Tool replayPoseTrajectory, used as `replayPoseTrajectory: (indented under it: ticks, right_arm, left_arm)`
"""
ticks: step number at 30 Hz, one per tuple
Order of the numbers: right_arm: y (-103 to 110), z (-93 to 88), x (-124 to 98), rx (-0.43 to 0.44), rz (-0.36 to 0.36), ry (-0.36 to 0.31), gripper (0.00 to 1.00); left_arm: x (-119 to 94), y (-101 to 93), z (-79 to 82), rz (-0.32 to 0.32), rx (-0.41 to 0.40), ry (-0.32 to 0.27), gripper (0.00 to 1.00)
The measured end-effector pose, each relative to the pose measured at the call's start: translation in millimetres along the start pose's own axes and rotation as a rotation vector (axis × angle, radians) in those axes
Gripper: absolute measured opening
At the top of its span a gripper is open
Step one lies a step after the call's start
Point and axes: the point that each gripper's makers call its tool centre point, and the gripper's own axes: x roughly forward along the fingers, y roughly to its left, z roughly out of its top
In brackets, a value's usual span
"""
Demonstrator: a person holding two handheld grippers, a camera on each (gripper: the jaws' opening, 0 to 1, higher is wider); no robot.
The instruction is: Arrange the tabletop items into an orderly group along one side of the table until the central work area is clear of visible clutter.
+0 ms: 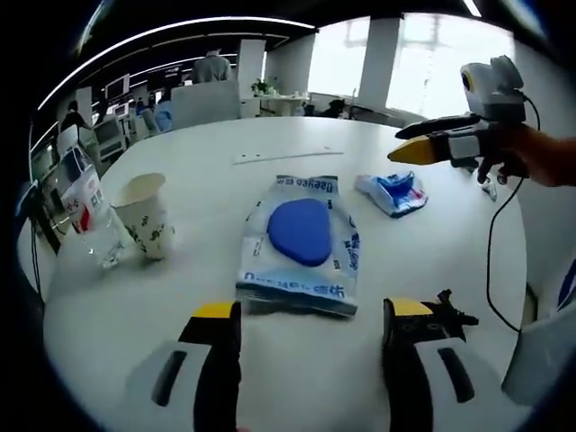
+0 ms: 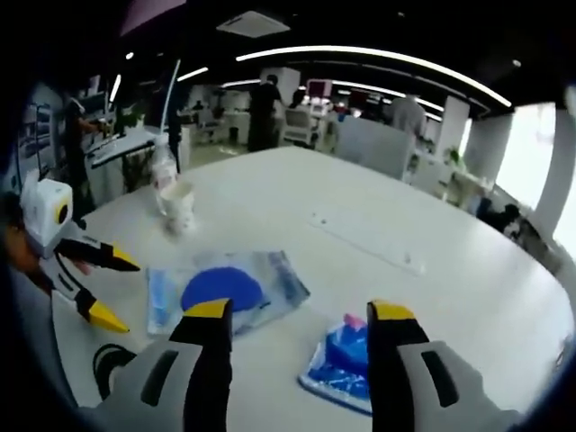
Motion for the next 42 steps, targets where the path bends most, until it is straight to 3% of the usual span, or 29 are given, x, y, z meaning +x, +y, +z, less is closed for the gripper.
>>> replayPoseTrajectory:
  ticks: [12,24,31,38,42]
  right_arm:
    - [-0.6,-13.0,19.6,0.022,0.023,0.025,0.51]
    - [-1.4,-20.9,25.6,0.035,0.034,0.038,0.50]
    - [-4.5,-20.0,32.4,0.028,0.041,0.040,0.49]
    - [4.1,-17.6,47.3,0.005,0.078,0.046,0.46]
    - [8.1,-16.2,54.2,0.014,0.097,0.048,0.42]
  left_arm:
    - [13.7,1.4,-4.0,0.013,-0.015,0.022,0.58]
    - [26.6,6.8,-12.5,0.063,-0.043,0.051,0.56]
    - [22.3,16.5,-9.9,0.084,-0.018,0.046,0.47]
    - [17.3,32.2,-12.0,0.116,-0.012,0.051,0.42]
    - [15.1,38.3,-11.3,0.137,-0.001,0.049,0.34]
